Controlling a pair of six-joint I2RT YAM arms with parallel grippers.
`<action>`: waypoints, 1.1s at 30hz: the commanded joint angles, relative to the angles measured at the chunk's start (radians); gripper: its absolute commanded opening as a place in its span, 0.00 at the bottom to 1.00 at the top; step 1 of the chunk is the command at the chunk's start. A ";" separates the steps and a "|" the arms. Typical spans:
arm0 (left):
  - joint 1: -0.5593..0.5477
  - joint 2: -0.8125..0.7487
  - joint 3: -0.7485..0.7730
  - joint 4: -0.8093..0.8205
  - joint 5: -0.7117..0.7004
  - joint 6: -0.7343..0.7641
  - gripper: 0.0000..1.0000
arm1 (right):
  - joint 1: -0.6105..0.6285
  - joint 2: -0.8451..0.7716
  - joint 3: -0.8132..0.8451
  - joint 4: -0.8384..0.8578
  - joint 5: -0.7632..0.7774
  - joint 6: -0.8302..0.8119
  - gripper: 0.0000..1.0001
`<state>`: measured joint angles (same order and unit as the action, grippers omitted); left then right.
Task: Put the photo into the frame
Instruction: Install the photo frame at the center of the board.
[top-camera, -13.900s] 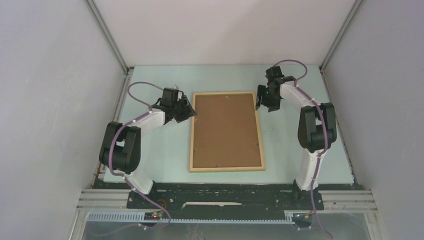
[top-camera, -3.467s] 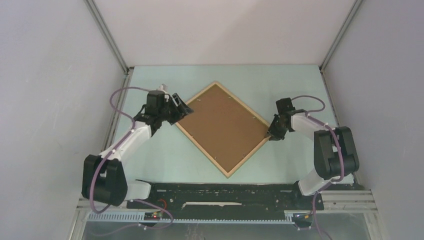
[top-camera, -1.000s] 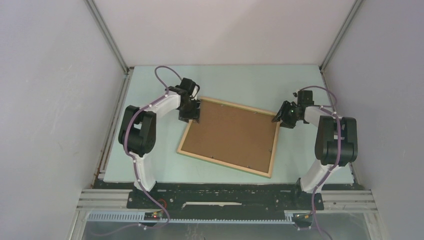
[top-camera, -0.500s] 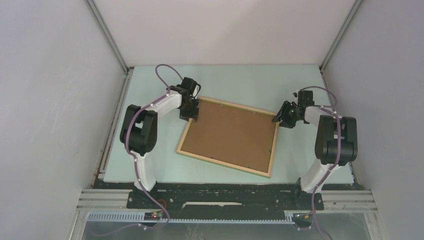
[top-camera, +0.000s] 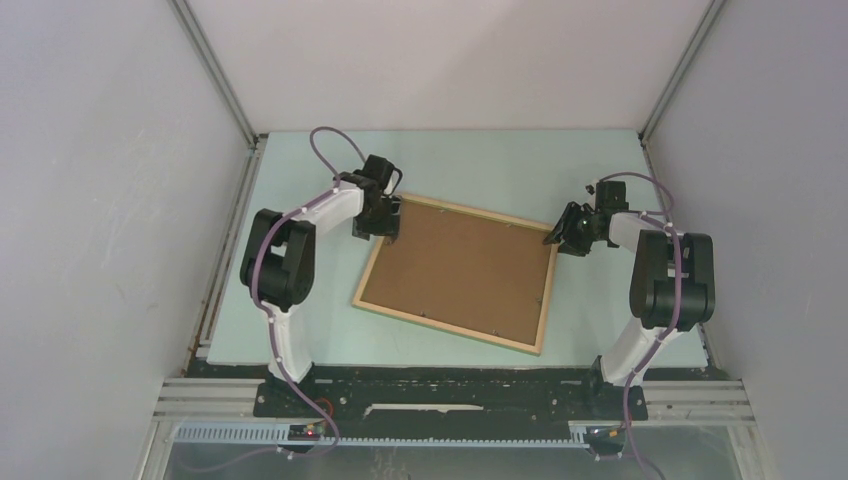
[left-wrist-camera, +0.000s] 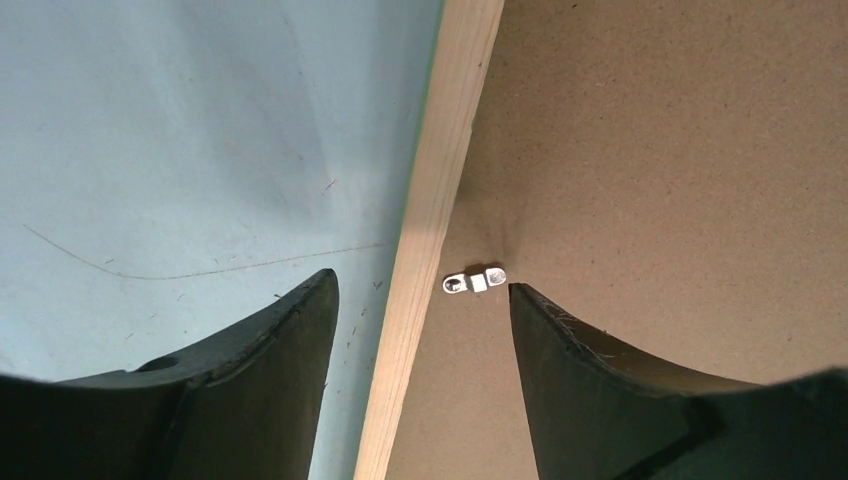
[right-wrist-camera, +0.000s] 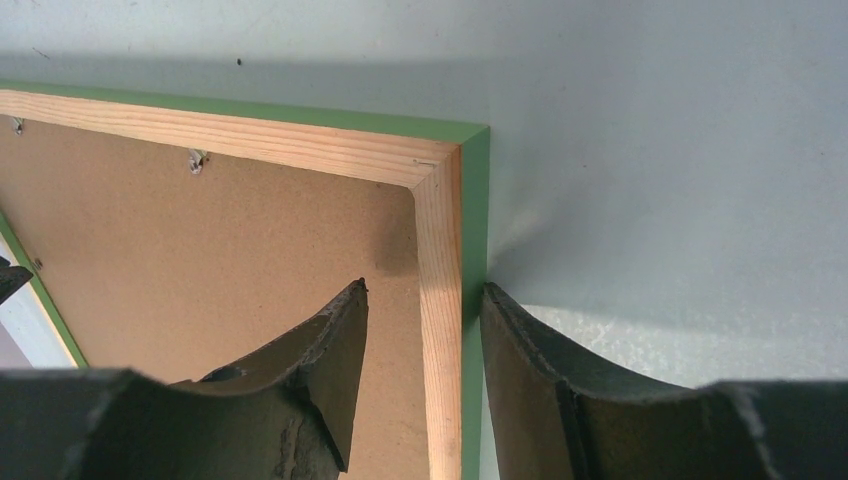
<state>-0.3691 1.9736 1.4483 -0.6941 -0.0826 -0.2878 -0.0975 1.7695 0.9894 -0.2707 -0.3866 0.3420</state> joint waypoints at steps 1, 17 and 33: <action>-0.002 -0.074 -0.020 0.030 -0.024 0.000 0.70 | 0.007 0.033 -0.007 -0.032 -0.010 -0.009 0.53; -0.001 -0.036 -0.039 0.048 -0.012 -0.020 0.69 | 0.007 0.035 -0.006 -0.035 -0.009 -0.011 0.54; -0.002 -0.037 -0.082 0.065 0.010 -0.027 0.66 | 0.006 0.036 -0.005 -0.033 -0.012 -0.010 0.54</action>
<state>-0.3691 1.9610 1.4021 -0.6449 -0.0753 -0.3019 -0.0978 1.7706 0.9894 -0.2687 -0.3912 0.3420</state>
